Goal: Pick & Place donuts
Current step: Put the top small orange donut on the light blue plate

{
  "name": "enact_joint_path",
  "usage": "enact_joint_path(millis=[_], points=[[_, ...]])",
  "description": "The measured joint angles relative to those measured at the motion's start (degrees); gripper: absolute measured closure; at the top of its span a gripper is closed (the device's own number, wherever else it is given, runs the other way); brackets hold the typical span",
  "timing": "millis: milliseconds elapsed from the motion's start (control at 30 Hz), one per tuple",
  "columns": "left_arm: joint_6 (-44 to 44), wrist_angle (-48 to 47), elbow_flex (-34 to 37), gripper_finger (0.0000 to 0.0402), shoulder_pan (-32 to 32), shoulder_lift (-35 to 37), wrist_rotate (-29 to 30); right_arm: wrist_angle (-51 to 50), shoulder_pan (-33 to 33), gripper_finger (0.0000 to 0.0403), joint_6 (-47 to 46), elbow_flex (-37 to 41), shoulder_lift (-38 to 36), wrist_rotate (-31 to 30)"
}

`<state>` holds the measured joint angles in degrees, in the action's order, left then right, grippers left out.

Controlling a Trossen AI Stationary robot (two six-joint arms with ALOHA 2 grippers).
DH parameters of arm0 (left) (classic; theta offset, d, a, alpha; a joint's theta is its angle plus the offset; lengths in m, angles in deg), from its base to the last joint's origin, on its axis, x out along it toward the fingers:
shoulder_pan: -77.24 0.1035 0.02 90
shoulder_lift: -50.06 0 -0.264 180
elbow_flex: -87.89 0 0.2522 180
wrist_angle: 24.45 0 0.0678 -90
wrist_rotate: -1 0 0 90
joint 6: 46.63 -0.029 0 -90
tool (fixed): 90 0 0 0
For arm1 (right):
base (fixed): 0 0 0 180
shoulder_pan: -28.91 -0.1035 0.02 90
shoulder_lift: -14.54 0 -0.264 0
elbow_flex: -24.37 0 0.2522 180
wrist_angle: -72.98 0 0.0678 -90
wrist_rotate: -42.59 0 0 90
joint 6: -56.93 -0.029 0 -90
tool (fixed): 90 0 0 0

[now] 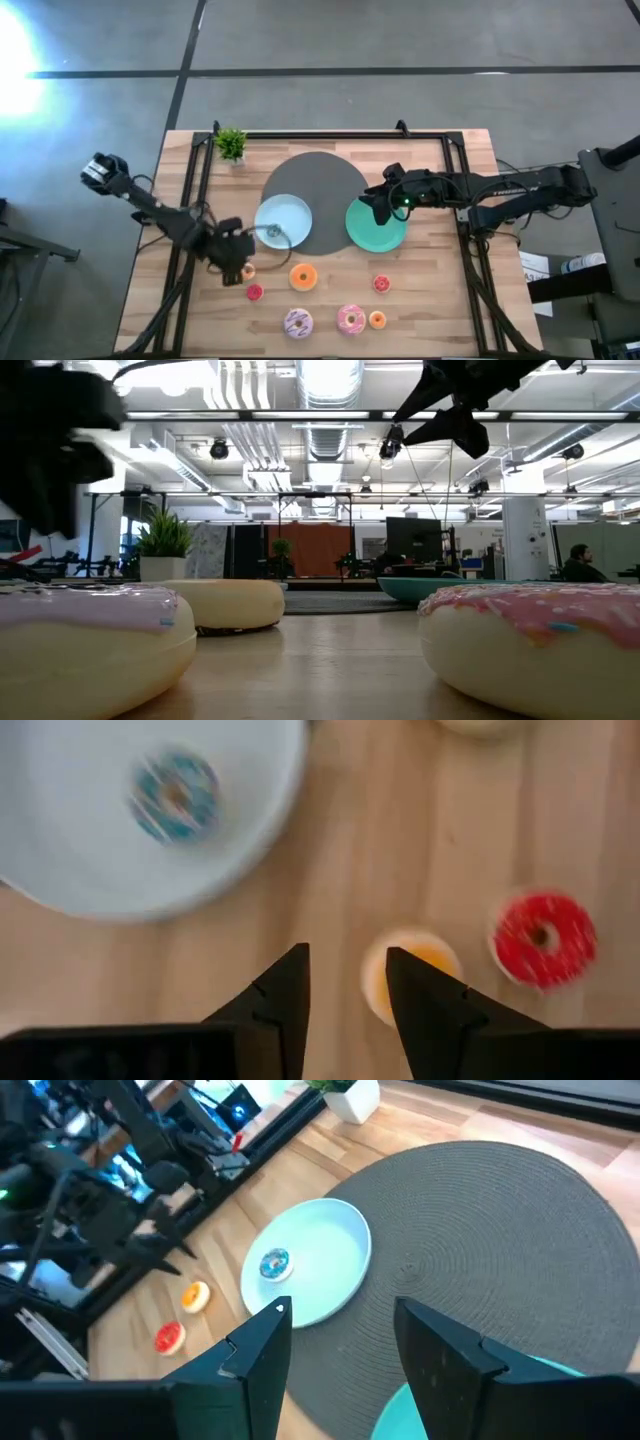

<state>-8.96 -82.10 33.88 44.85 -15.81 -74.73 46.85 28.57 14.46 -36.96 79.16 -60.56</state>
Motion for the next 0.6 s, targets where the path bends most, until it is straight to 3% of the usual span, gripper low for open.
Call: enact_joint_path(millis=[267,600], points=[[20.28,0.37,-0.36,0.0294,-12.61,-8.16,0.42,-0.78,-0.02,0.0234,4.06,-0.04,2.83,3.79],[22.39,-1.83,-6.59,0.0298,-14.94,-17.16,4.83,1.23,-1.45,0.0234,2.36,-0.67,6.38,5.78]])
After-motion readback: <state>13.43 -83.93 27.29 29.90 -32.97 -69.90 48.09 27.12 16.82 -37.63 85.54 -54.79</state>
